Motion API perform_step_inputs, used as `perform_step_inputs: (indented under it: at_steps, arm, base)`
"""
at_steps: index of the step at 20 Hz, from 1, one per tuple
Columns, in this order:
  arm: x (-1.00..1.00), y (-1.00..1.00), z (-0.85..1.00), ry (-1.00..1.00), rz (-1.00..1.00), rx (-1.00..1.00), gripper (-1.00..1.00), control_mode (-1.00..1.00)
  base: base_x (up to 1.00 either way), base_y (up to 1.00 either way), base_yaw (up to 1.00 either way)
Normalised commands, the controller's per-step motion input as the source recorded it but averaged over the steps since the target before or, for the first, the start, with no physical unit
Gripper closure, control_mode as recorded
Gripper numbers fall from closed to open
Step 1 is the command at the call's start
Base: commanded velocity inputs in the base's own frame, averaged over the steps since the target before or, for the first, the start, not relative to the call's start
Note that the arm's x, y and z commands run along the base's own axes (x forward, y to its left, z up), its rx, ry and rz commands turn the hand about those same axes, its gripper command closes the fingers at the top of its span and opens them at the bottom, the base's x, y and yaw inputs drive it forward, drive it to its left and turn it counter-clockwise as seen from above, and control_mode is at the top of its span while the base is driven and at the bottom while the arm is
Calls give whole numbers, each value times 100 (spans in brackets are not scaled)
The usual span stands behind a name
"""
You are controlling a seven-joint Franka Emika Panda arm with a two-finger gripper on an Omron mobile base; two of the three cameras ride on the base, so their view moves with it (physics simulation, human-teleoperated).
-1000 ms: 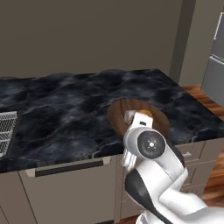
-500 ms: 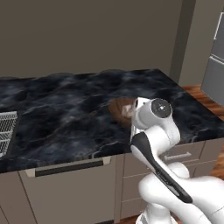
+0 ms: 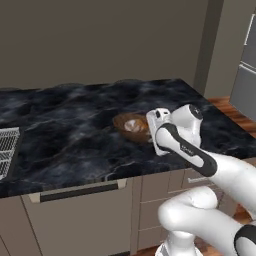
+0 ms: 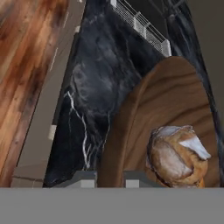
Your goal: Pick up the heated bread from the toaster oven and place it in the bowl. Then move the bread bowl to the dining counter.
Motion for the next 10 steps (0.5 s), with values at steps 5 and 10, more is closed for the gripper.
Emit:
perform_step_inputs:
  at_steps: [5, 10]
  arm:
    - [96, -2, -22, 7, 33, 0, 100, -100]
    - [81, 0, -33, -1, 0, -11, 100, -100]
  base:
    - [0, 0, 0]
    - [0, 0, 0]
